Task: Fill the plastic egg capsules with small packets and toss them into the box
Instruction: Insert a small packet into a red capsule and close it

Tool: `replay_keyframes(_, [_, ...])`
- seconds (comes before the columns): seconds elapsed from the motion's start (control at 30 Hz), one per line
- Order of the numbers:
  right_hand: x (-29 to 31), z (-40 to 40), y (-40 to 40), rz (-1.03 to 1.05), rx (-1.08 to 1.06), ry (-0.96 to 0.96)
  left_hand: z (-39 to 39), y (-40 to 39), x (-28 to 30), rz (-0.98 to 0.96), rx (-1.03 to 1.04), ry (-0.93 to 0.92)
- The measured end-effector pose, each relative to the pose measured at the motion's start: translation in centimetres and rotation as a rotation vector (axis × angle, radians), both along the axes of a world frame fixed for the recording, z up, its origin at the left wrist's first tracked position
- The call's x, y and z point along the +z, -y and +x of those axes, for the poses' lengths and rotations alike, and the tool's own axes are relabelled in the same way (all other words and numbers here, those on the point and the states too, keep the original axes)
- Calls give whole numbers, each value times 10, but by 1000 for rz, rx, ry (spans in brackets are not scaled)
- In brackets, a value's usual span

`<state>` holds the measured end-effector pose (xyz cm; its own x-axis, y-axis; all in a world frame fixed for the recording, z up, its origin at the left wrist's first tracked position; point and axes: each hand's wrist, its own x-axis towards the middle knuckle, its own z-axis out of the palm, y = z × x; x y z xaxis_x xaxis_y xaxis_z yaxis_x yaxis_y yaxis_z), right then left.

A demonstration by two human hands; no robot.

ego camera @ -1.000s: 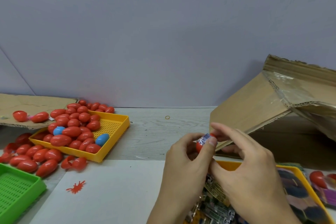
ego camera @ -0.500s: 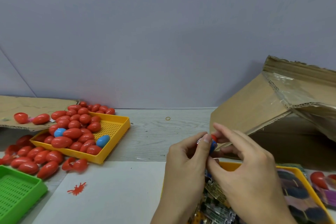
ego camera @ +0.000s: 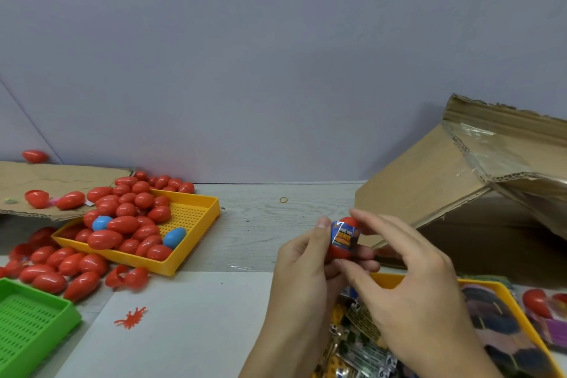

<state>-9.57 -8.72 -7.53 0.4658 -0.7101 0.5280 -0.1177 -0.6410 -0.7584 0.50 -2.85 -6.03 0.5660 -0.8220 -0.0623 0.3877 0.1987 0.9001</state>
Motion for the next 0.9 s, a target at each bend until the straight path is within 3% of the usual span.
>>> replay_keyframes(0.1, [1, 1, 0, -10, -17, 27, 0, 0, 1, -22, -40, -90])
replay_keyframes(0.2, [2, 2, 1, -19, -21, 17, 1, 1, -1, 19, -19, -62])
replay_keyframes(0.5, [-3, 0, 7, -24, -82, -121, 1, 2, -6, 95, 136, 360])
replay_keyframes(0.7, [0, 1, 3, -15, -43, -19, 0, 0, 3, 15, -30, -9])
replay_keyframes(0.9, [2, 2, 1, -18, -29, -10, 1, -1, 4, -4, -65, -77])
